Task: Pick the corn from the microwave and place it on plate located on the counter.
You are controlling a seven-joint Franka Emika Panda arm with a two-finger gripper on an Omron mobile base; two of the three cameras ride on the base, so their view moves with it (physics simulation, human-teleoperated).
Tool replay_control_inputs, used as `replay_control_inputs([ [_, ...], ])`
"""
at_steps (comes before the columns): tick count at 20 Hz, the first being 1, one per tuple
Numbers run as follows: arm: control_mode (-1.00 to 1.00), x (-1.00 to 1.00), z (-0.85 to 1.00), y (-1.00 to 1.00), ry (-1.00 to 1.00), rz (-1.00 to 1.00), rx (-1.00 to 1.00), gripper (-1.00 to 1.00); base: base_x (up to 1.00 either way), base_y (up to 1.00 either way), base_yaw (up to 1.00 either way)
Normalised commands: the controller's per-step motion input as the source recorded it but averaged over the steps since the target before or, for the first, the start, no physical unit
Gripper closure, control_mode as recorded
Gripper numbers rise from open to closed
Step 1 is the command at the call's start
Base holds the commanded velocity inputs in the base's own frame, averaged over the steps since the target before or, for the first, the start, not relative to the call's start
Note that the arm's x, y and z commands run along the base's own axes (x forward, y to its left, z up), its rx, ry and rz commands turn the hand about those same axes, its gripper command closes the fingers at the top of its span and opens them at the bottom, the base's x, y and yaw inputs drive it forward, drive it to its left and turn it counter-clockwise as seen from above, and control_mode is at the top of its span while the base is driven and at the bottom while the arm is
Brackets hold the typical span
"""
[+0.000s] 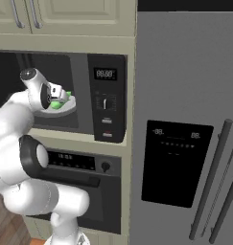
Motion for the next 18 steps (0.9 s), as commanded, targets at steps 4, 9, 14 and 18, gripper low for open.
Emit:
replay_control_inputs([
  [4, -1.00, 0.33, -0.04, 0.00, 0.00, 0.00, 0.00, -1.00, 0.00, 0.00, 0.00],
  [9, -1.00, 0.22, -0.22, 0.00, 0.00, 0.00, 0.00, -1.00, 0.00, 0.00, 0.00],
  [14, -1.00, 0.14, -0.27, 0.00, 0.00, 0.00, 0.00, 1.00, 0.00, 0.00, 0.00],
  [18, -1.00, 0.06, -0.08, 0.00, 0.00, 0.00, 0.00, 1.00, 0.00, 0.00, 0.00],
])
